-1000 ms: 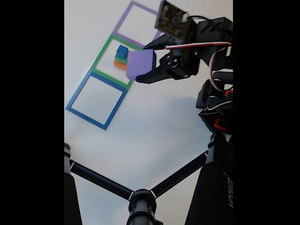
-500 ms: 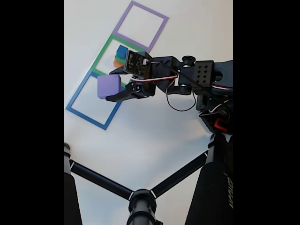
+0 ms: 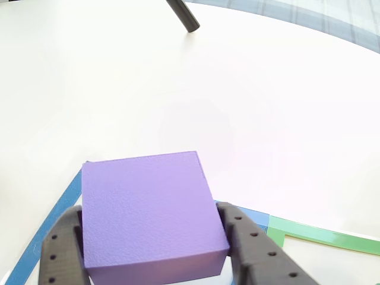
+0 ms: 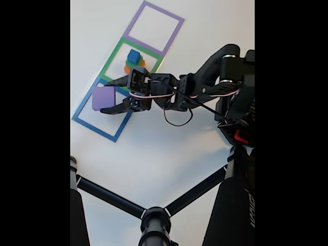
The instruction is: Tower of hanoi
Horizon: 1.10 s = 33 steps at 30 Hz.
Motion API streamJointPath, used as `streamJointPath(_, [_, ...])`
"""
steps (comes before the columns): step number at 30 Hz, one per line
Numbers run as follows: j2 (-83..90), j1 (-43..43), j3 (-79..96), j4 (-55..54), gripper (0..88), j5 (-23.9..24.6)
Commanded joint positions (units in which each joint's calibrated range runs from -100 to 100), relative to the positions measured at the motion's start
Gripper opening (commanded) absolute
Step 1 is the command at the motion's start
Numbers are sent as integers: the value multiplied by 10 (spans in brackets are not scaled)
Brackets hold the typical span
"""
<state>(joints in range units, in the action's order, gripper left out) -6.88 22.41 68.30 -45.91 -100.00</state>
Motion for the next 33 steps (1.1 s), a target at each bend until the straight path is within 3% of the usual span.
streamJointPath(1, [-42, 9, -47, -48, 157, 0])
streamJointPath(23, [-163, 18, -53, -146, 181, 0])
streamJointPath(33, [-180, 8, -57, -150, 257, 0])
